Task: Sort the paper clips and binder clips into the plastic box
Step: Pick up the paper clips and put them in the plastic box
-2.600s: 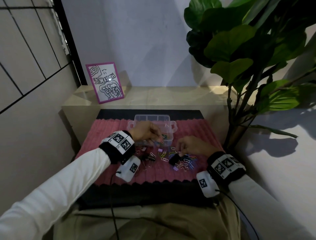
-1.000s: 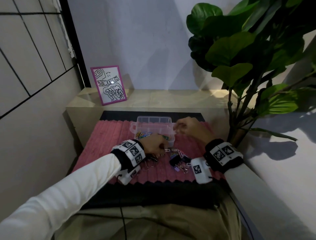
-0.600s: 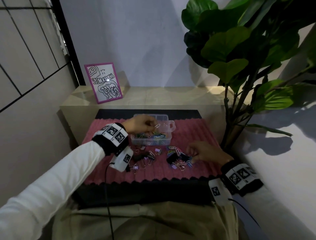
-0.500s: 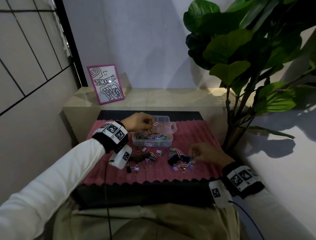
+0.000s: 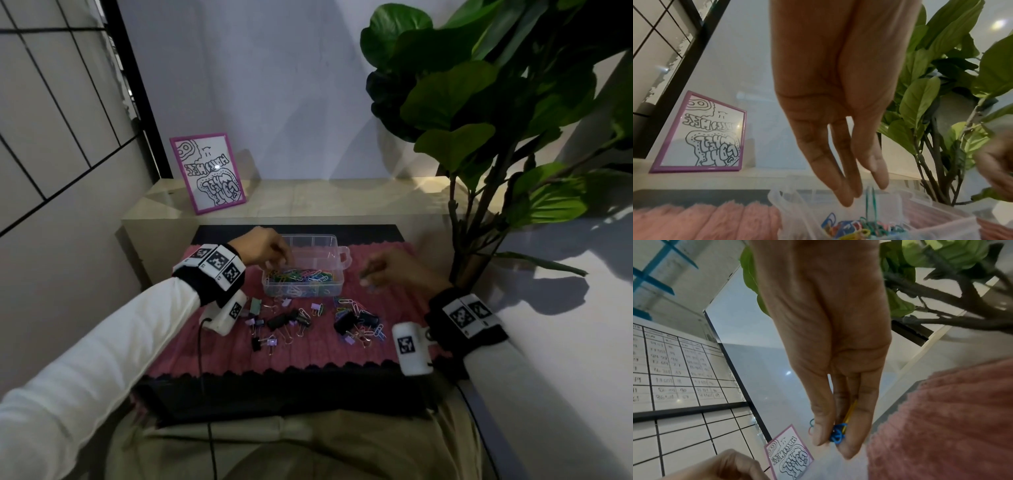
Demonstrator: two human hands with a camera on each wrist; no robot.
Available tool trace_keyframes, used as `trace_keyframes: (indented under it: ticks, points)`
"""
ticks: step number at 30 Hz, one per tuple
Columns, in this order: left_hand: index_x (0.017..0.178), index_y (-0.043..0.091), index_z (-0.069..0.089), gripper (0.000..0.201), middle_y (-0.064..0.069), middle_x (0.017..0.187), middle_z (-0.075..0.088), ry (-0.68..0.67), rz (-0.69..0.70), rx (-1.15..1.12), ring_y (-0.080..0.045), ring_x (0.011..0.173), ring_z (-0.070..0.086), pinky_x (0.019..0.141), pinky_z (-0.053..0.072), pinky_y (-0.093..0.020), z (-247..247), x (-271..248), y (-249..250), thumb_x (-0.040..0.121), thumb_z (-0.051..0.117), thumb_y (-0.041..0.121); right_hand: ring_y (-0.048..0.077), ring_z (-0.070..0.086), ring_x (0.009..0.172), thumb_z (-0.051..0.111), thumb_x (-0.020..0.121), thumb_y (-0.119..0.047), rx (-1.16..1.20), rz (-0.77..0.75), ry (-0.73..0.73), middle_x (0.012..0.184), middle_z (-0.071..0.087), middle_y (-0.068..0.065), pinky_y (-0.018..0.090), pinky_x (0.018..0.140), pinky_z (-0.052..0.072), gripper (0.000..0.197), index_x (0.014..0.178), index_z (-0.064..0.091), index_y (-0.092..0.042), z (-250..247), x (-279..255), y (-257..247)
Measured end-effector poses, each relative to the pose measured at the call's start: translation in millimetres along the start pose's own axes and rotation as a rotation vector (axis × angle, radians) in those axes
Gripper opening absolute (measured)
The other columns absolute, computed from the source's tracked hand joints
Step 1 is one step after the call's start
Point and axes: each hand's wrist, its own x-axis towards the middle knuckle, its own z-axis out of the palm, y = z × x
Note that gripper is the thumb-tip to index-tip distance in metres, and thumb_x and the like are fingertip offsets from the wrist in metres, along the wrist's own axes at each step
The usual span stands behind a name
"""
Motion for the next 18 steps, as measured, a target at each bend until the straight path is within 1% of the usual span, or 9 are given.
trace_keyframes:
  ticks: [2,4,7,9,12,14,16,17,18]
  points:
    - [0.096,0.007,0.069,0.028,-0.014,0.097,0.071,0.066,0.006,0.003,-0.021,0.083,0.069,0.057,0.052,-0.016,-0.4,-3.6,3.2,0.084,0.048,-0.007,0.003,0.064,0.058,0.066,0.079,0.002,0.005,-0.025,0.007,0.072,0.065,0.000,0.016,0.056,0.052,0.009,0.080,0.063,-0.007,3.5,12.2,-14.1]
    - [0.095,0.003,0.068,0.025,-0.016,0.096,0.071,0.123,0.028,-0.011,-0.018,0.073,0.067,0.056,0.052,-0.014,1.9,-6.3,8.9,0.085,0.048,-0.008,0.012,0.064,0.064,0.067,0.077,0.004,0.029,-0.035,0.019,0.073,0.065,0.004,0.019,0.057,0.051,0.013,0.077,0.062,-0.008,8.8,27.5,-25.9]
    - [0.092,0.004,0.069,0.021,-0.014,0.092,0.072,0.158,0.075,0.046,-0.005,0.060,0.060,0.052,0.046,-0.004,11.5,-10.4,23.4,0.084,0.052,-0.005,0.020,0.063,0.067,0.063,0.079,0.009,0.074,0.019,0.022,0.078,0.063,0.010,0.017,0.054,0.055,0.015,0.094,0.061,0.009,19.0,47.6,-37.3]
    - [0.094,0.008,0.070,0.022,-0.009,0.094,0.073,0.110,0.110,0.111,0.002,0.060,0.058,0.056,0.044,-0.002,23.7,-12.6,35.1,0.084,0.053,-0.001,0.021,0.064,0.072,0.063,0.081,0.006,-0.016,0.021,0.017,0.086,0.066,0.014,0.016,0.060,0.055,0.022,0.102,0.062,0.009,25.1,56.3,-41.2]
    - [0.101,0.004,0.067,0.023,-0.009,0.094,0.071,-0.075,0.143,0.090,-0.009,0.072,0.061,0.062,0.044,-0.007,47.5,-12.3,51.1,0.087,0.049,-0.001,0.019,0.064,0.085,0.059,0.085,0.001,-0.130,-0.004,-0.009,0.100,0.067,0.016,0.018,0.070,0.053,0.023,0.108,0.064,0.002,27.1,57.6,-42.7]
    - [0.105,-0.002,0.063,0.026,-0.011,0.088,0.066,-0.153,0.151,0.066,-0.012,0.069,0.060,0.062,0.045,-0.009,59.7,-8.9,59.4,0.087,0.045,-0.005,0.020,0.064,0.089,0.055,0.086,0.004,-0.103,-0.022,0.032,0.102,0.067,0.015,0.022,0.074,0.054,0.023,0.107,0.064,0.001,24.5,51.7,-38.0]
    - [0.110,-0.004,0.059,0.029,-0.014,0.094,0.066,-0.142,0.156,0.074,-0.016,0.072,0.062,0.067,0.051,-0.021,67.1,-0.8,66.6,0.087,0.042,-0.006,0.018,0.065,0.082,0.056,0.084,0.004,-0.149,-0.081,0.157,0.098,0.070,0.017,0.010,0.068,0.051,0.018,0.098,0.067,0.000,18.0,39.3,-30.6]
    - [0.113,-0.003,0.058,0.031,-0.015,0.102,0.066,-0.138,0.166,0.108,-0.021,0.081,0.064,0.072,0.051,-0.026,70.0,4.0,70.7,0.087,0.042,-0.005,0.015,0.064,0.078,0.058,0.082,0.005,-0.201,-0.121,0.208,0.095,0.071,0.017,0.003,0.064,0.046,0.015,0.092,0.068,0.000,14.4,32.0,-25.9]
    - [0.116,-0.001,0.056,0.031,-0.014,0.107,0.065,-0.136,0.185,0.150,-0.025,0.089,0.063,0.076,0.050,-0.024,73.1,7.8,75.3,0.088,0.043,-0.004,0.012,0.061,0.076,0.060,0.080,0.005,-0.255,-0.150,0.239,0.093,0.072,0.016,-0.001,0.062,0.041,0.013,0.088,0.069,0.000,11.0,23.8,-21.3]
